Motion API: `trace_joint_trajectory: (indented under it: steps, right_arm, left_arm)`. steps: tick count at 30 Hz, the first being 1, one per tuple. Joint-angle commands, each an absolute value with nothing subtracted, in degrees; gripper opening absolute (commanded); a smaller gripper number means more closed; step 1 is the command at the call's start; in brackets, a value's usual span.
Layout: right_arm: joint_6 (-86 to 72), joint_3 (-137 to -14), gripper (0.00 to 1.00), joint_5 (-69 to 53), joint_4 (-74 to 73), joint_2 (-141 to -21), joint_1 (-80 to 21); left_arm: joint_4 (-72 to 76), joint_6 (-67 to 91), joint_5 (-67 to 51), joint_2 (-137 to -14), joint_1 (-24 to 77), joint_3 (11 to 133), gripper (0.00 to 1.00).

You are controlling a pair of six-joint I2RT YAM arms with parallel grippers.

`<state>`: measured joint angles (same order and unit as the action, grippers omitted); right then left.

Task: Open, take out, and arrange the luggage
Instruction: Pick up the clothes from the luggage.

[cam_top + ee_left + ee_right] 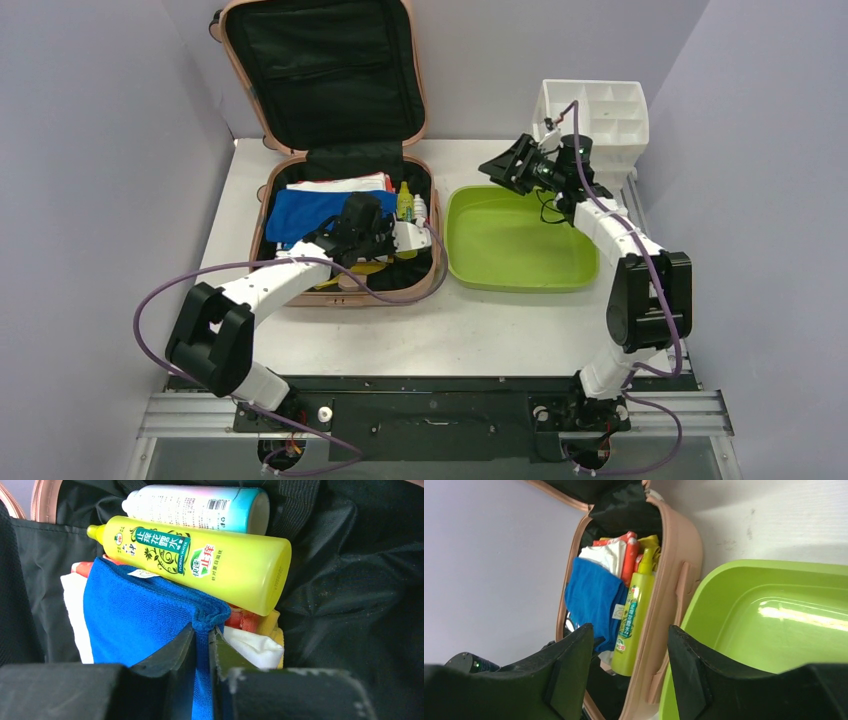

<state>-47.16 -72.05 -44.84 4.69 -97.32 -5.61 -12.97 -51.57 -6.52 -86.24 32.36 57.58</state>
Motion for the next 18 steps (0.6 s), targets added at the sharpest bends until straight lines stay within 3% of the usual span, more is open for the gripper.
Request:
trace_joint_trajectory:
  steps: [1,18]
  right_arm:
    - [-49.1,-74.2,0.52,-45.0,6.4,-96.3,-10.2]
    - [-65.3,-78.4,0.52,-42.6,9.4,-106.5,-23.1]
  left_arm:
    - [-10.9,-48.4,-5.8,-85.4,32.0,60.8,0.06]
    - [-8.3,-37.3,-9.1,-79.3,26.2,63.0,0.0]
